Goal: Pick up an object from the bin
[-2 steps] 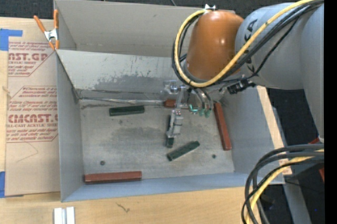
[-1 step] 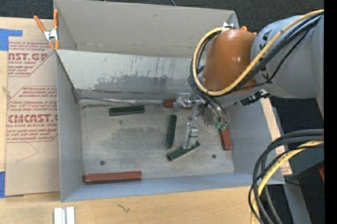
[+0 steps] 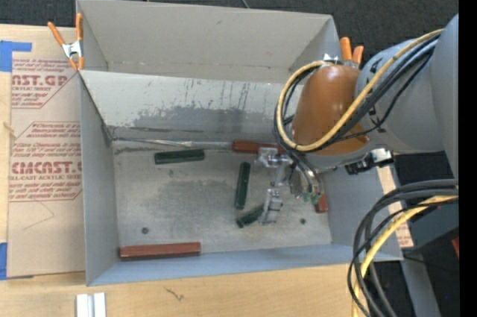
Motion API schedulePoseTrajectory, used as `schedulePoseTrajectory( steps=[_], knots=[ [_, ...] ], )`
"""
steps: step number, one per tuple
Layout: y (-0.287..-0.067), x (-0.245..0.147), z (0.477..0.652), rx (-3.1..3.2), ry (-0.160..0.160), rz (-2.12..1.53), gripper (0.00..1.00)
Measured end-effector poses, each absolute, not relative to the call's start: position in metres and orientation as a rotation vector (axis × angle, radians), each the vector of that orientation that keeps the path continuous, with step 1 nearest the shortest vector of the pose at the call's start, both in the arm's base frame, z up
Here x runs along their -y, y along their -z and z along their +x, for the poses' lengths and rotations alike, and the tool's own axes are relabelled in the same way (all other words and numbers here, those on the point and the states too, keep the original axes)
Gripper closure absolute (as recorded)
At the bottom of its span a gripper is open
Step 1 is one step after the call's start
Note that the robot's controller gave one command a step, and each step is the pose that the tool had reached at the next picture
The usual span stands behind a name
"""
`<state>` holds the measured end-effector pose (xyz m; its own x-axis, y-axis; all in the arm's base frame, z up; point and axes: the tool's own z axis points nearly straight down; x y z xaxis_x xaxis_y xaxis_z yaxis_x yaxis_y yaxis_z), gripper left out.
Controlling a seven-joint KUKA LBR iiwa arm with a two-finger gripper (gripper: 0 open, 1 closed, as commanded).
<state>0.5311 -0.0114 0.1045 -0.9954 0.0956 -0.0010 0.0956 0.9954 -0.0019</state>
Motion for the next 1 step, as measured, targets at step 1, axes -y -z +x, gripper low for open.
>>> schedulePoseTrajectory(
  steps=[1],
  knots=[
    [-0.0955,0.0016,0.5227,-3.143,-0.002,0.129,0.00]
  ],
)
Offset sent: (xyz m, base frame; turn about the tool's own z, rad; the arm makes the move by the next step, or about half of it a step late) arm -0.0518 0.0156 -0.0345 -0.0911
